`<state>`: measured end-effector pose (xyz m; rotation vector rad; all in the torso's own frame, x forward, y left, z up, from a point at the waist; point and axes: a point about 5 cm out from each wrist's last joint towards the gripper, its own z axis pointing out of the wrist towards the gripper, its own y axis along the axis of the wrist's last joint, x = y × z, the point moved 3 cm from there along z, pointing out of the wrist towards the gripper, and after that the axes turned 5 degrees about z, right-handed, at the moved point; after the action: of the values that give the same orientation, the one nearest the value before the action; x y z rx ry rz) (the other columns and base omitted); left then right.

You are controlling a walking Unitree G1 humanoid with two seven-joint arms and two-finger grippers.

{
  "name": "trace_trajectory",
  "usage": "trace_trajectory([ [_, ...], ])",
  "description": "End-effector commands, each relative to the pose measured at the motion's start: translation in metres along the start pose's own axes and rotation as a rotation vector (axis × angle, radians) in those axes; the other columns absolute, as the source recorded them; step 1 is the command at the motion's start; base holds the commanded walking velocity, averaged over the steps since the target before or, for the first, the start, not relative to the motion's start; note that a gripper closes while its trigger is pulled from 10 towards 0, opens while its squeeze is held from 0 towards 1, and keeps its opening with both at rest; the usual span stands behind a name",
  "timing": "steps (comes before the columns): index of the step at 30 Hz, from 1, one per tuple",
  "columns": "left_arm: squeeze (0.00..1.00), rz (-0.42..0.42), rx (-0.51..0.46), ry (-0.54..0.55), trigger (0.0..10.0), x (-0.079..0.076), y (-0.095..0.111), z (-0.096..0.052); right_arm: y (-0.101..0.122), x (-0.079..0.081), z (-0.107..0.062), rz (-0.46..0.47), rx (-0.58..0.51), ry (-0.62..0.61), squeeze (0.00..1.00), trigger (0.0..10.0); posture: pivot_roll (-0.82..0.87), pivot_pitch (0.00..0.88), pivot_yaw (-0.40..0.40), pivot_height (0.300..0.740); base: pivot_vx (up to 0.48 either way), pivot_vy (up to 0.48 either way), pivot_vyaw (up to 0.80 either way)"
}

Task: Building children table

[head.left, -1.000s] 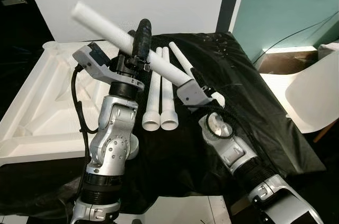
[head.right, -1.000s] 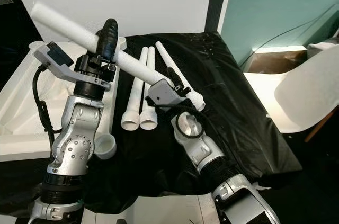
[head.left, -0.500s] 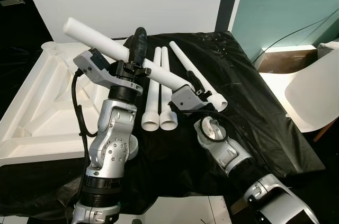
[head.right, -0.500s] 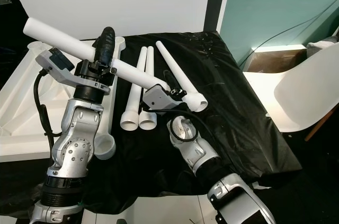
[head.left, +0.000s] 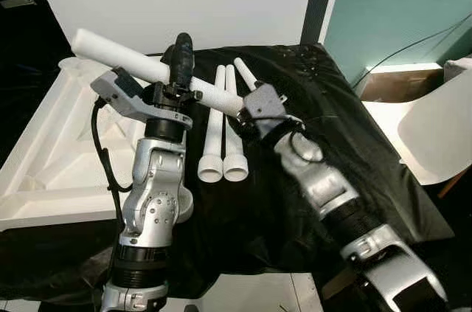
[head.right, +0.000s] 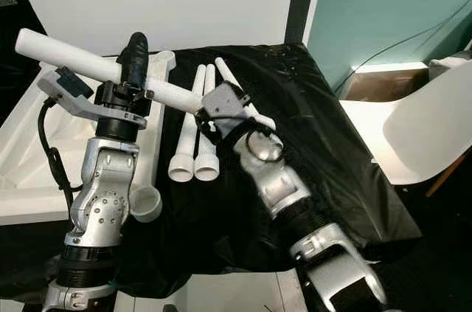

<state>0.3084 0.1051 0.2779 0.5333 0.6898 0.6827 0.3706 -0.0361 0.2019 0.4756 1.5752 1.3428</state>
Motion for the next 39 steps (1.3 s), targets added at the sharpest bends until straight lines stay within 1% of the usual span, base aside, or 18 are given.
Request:
trace_trajectory([
  [1,0.0,-0.007,0.018,-0.125,0.0,-0.013,-0.005,0.0,0.0,-0.005,0.001,0.018,0.025,0.017,0.0,10.0,-0.03,0.0,0.02,0.74,0.0,0.0,0.0],
  [5,0.0,0.003,0.021,-0.13,0.0,-0.015,-0.006,0.0,-0.009,-0.006,-0.004,0.017,0.106,0.127,0.0,10.0,-0.04,0.0,0.018,0.74,0.0,0.0,0.0],
  [6,0.0,0.004,0.021,-0.131,0.0,-0.015,-0.007,0.0,-0.011,-0.005,-0.006,0.022,0.124,0.151,0.0,7.7,-0.04,0.0,0.018,0.74,0.0,0.0,0.0],
  [7,0.0,0.005,0.021,-0.132,0.0,-0.016,-0.007,0.001,-0.013,-0.005,-0.007,0.031,0.137,0.164,0.0,0.0,-0.04,0.0,0.016,0.74,0.0,0.0,0.0],
  [12,0.0,0.0,0.01,-0.137,0.0,-0.018,-0.005,0.002,-0.017,-0.003,-0.009,0.049,0.157,0.184,0.0,0.0,-0.03,0.0,0.014,0.74,0.0,0.0,0.0],
  [13,0.0,-0.002,0.002,-0.134,2.9,-0.017,-0.004,0.003,-0.018,-0.002,-0.009,0.051,0.164,0.192,0.0,0.0,-0.03,0.0,0.013,0.74,0.0,0.0,0.0],
  [14,0.71,0.002,-0.002,-0.126,6.9,-0.016,-0.002,0.003,-0.018,-0.002,-0.009,0.047,0.163,0.184,0.0,0.0,-0.03,0.0,0.013,0.74,0.0,0.0,0.0],
  [15,0.71,0.002,-0.002,-0.126,6.9,-0.016,-0.002,0.003,-0.018,-0.002,-0.009,0.047,0.163,0.184,0.0,0.0,-0.03,0.0,0.013,0.74,0.0,0.0,0.0],
  [16,0.73,0.006,-0.005,-0.118,9.7,-0.014,-0.002,0.003,-0.017,-0.002,-0.007,0.037,0.16,0.174,0.0,0.0,-0.03,0.0,0.013,0.74,0.0,0.0,0.0],
  [17,1.0,0.008,-0.007,-0.111,10.0,-0.013,-0.001,0.003,-0.016,-0.003,-0.006,0.024,0.155,0.16,0.0,0.0,-0.03,0.0,0.013,0.74,0.0,0.0,0.0],
  [20,1.0,-0.014,-0.015,-0.109,10.0,-0.012,0.001,0.002,-0.014,-0.004,-0.004,0.014,0.147,0.141,0.0,0.0,-0.03,0.0,0.014,0.74,0.0,0.0,0.0],
  [25,0.99,0.027,-0.019,-0.088,10.0,-0.011,0.003,0.005,-0.004,0.005,-0.001,0.035,0.093,0.077,0.0,0.0,-0.02,0.0,0.014,0.74,0.0,0.0,0.0],
  [26,0.7,0.036,-0.02,-0.082,10.0,-0.01,0.003,0.006,-0.002,0.008,0.0,0.023,0.075,0.046,0.0,0.0,-0.02,0.0,0.014,0.74,0.0,0.0,0.0],
  [27,0.0,0.039,-0.017,-0.082,10.0,-0.011,0.003,0.006,0.001,0.009,0.0,-0.026,0.045,-0.014,0.0,0.0,-0.02,0.0,0.013,0.74,0.0,0.0,0.0],
  [30,0.0,0.042,-0.003,-0.096,10.0,-0.014,0.0,0.006,0.007,0.01,0.0,-0.161,-0.025,-0.15,0.0,0.0,-0.03,0.0,0.017,0.74,0.0,0.0,0.0],
  [31,0.0,0.042,-0.003,-0.096,10.0,-0.014,0.0,0.006,0.007,0.01,0.0,-0.161,-0.025,-0.15,0.0,0.0,-0.03,0.0,0.017,0.74,0.0,0.0,0.0],
  [33,0.0,0.04,0.005,-0.102,10.0,-0.015,-0.002,0.006,0.006,0.015,0.001,-0.235,-0.053,-0.176,0.0,0.0,-0.03,0.0,0.017,0.74,0.0,0.0,0.0],
  [39,0.0,0.029,0.012,-0.082,10.0,-0.013,-0.004,0.006,0.003,0.02,0.006,-0.313,-0.105,-0.227,0.0,0.0,-0.02,0.0,0.012,0.74,0.0,0.0,0.0],
])
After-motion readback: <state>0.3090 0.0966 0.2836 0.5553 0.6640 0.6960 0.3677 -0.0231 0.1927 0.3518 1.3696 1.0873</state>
